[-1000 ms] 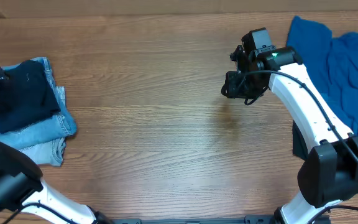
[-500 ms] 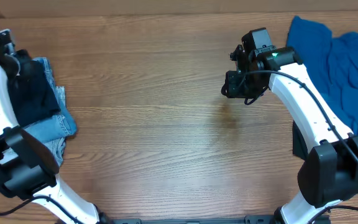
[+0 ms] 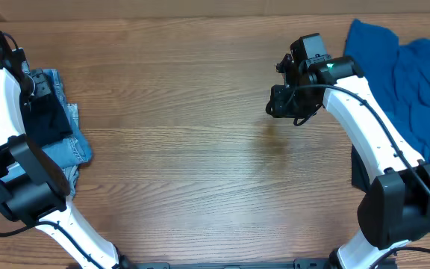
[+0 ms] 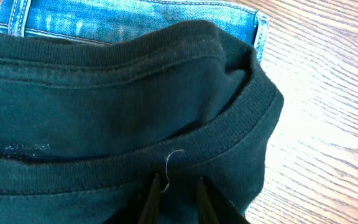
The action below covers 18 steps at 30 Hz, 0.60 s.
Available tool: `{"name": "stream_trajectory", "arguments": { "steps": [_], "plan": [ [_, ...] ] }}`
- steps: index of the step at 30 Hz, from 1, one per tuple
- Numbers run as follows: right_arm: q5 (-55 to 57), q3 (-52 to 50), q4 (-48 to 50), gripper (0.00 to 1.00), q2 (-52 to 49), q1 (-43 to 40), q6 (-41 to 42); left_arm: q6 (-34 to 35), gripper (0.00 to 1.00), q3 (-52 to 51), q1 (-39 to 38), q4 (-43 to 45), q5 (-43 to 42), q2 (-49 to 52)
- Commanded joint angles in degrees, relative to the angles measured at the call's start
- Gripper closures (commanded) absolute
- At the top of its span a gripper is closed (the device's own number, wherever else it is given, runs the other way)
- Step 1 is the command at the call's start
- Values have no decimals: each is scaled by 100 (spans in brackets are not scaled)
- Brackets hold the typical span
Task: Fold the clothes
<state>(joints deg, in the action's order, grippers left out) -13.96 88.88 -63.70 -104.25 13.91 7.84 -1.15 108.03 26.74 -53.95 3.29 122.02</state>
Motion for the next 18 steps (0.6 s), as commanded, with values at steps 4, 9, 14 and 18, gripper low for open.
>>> {"name": "stream_trajectory", "arguments": {
  "steps": [4,9,14,18],
  "plan": [
    [42,76,15,66,101,-15,-37,114,83,-28,28,24,74,46],
    [42,76,20,66,101,-15,-37,94,90,-28,28,24,79,46],
    [44,76,20,66,101,-15,-37,92,94,-28,31,24,79,46],
    [42,76,20,66,101,-15,-37,92,96,-28,31,22,251,46]
  ]
}}
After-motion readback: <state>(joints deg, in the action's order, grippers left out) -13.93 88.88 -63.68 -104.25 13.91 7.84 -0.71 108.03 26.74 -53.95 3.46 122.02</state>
